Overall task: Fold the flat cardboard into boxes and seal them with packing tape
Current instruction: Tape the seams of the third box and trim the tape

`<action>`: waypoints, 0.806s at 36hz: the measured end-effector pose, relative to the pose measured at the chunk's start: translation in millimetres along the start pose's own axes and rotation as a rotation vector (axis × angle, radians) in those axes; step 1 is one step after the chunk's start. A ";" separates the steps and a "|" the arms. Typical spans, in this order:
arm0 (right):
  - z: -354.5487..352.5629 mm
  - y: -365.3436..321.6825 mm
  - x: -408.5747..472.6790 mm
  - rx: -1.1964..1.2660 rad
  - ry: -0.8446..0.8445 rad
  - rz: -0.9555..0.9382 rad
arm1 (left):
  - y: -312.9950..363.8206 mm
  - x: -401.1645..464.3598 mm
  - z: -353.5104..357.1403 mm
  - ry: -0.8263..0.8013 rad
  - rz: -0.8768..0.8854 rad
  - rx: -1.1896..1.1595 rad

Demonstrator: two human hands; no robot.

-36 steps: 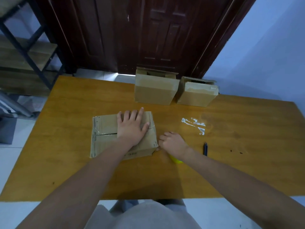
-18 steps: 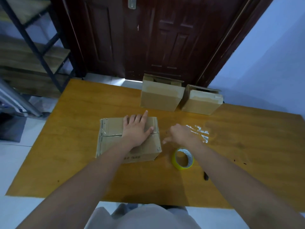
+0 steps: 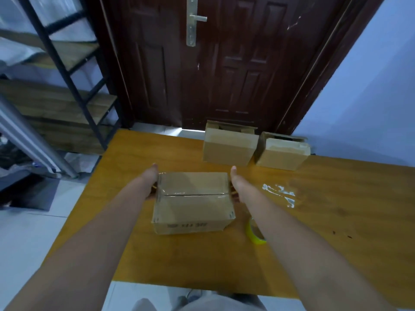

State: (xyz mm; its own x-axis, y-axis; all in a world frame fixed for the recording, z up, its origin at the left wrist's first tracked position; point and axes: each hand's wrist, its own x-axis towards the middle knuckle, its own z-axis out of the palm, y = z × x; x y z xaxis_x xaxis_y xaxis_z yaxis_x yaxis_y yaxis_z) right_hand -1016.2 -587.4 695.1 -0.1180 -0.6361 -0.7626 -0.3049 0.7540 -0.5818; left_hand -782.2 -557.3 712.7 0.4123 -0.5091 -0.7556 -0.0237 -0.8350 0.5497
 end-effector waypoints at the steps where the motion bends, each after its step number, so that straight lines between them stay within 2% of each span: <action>1: -2.5 -2.0 -0.1 0.030 0.008 -0.016 | 4.0 -2.9 -0.9 -0.002 0.022 -0.005; 6: -30.3 -6.4 6.7 0.240 0.039 -0.047 | 28.0 -8.7 -5.9 -0.022 0.098 -0.095; 9: -50.7 -6.0 0.6 0.269 0.052 -0.103 | 36.0 -17.7 -0.7 -0.067 0.152 -0.128; 13: -70.9 -2.3 -3.0 0.325 0.060 -0.175 | 39.9 -31.3 14.5 -0.092 0.221 -0.083; 17: -88.0 -1.5 -7.9 0.369 0.054 -0.262 | 46.5 -45.4 34.0 -0.046 0.329 -0.033; 21: -108.5 3.5 -9.6 0.408 0.052 -0.315 | 50.9 -60.1 53.7 -0.016 0.359 -0.066; 24: -124.5 10.9 -8.3 0.414 0.078 -0.332 | 51.1 -70.6 70.1 -0.098 0.335 -0.130; 29: -146.6 29.4 -1.3 0.438 0.106 -0.279 | 44.0 -65.6 99.7 -0.168 0.322 0.026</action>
State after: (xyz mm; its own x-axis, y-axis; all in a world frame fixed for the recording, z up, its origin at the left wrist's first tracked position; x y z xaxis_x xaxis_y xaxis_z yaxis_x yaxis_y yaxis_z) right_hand -1163.5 -588.4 720.5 -0.1905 -0.8181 -0.5426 0.0823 0.5375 -0.8393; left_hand -901.0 -581.5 751.0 0.2249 -0.7718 -0.5947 -0.1522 -0.6307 0.7610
